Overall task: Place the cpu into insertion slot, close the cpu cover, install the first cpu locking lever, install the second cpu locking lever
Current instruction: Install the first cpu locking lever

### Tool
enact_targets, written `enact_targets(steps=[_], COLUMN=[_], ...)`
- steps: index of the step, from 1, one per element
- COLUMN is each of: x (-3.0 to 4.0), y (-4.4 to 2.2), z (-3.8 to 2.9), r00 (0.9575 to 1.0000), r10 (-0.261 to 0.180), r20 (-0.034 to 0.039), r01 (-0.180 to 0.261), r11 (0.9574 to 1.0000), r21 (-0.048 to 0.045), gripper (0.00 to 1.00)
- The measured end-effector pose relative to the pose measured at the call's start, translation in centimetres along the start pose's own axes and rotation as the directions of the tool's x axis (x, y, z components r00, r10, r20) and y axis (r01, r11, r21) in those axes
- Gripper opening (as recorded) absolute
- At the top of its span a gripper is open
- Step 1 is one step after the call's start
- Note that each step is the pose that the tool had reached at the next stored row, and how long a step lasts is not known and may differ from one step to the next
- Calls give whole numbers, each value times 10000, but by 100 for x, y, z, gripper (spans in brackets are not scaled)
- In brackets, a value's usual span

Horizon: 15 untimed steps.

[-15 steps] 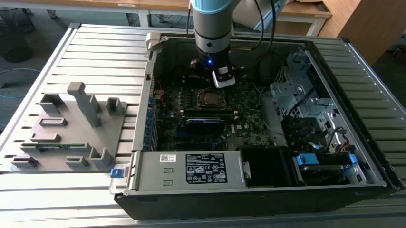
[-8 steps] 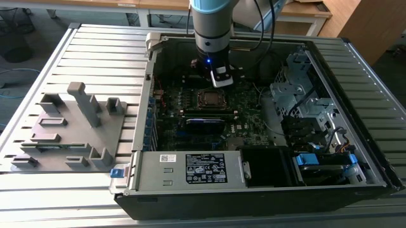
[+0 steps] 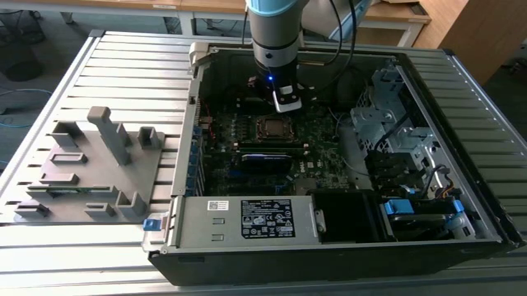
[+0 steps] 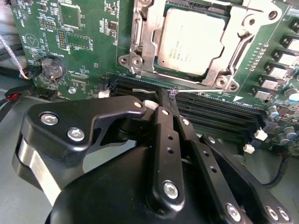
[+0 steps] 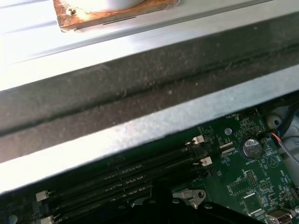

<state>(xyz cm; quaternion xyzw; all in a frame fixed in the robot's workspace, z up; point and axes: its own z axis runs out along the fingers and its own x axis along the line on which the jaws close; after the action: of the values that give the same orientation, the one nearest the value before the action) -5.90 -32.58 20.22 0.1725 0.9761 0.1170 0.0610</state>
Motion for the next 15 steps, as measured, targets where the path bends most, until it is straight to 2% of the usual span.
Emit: enact_targets(steps=[3,10,13,15], x=[2,8,30,37], y=[0,-3,-11,-13], z=[5,6,4,5], r00=[9999,9998,9996,9995], r10=[-31,-36,-61,-69], r20=[136,169,265,301], r01=[32,37,63,72], r11=[10000,10000,10000,9999], r21=[-49,-58,-75,-88], gripper=[10,10,10,10])
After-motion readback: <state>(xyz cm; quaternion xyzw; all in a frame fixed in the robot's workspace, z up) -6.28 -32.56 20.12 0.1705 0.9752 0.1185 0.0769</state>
